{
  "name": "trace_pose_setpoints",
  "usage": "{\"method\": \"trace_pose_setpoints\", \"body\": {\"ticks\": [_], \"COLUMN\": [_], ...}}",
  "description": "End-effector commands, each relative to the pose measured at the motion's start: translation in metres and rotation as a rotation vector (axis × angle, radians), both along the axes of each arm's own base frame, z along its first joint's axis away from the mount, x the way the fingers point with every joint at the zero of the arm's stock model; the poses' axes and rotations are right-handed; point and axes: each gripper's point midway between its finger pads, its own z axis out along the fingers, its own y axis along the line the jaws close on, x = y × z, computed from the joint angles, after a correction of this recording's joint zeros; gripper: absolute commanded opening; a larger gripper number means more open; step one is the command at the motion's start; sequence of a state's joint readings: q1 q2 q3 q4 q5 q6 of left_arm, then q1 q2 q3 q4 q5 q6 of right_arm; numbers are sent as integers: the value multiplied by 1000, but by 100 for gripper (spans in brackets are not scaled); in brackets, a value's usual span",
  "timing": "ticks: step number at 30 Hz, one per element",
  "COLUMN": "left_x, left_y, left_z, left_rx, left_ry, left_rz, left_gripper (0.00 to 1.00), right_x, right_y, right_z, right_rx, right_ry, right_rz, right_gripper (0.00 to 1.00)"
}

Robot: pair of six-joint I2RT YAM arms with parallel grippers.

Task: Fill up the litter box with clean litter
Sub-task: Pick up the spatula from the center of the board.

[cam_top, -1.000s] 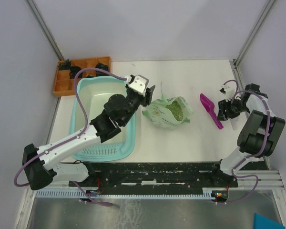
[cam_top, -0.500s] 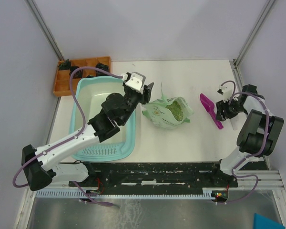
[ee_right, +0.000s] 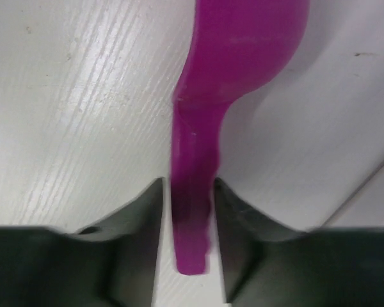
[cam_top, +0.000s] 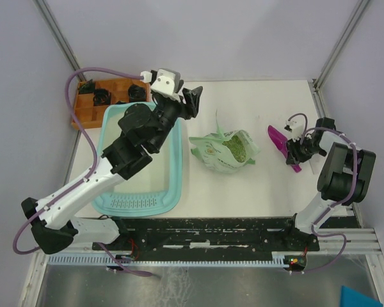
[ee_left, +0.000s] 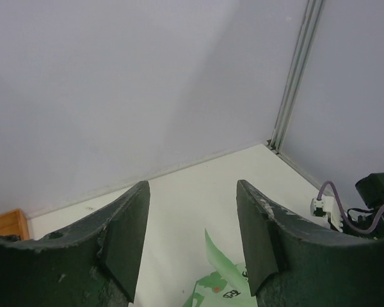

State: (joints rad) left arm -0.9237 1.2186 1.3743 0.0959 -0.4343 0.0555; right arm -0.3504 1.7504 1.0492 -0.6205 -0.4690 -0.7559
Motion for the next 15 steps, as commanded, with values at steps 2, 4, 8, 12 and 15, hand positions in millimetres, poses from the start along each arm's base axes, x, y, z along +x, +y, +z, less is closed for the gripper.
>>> {"method": "trace_pose_setpoints", "body": {"ticks": [2, 4, 8, 12, 15], "left_x": [-3, -2, 1, 3, 5], "left_y": [3, 2, 5, 7, 11], "left_z": [26, 32, 44, 43, 35], "left_rx": [-22, 16, 67, 81, 90], "left_ry": [-2, -10, 4, 19, 31], "left_rz": [-24, -45, -63, -68, -68], "left_gripper": [66, 68, 67, 66, 66], "right_x": [14, 18, 27, 33, 23], "right_y": [-6, -2, 20, 48, 73], "right_z": [3, 18, 86, 192, 277], "right_rx": [-6, 29, 172, 327, 433], "right_ry": [0, 23, 1, -96, -183], "right_rz": [-60, -73, -38, 55, 164], "right_gripper": [21, 7, 2, 2, 2]}}
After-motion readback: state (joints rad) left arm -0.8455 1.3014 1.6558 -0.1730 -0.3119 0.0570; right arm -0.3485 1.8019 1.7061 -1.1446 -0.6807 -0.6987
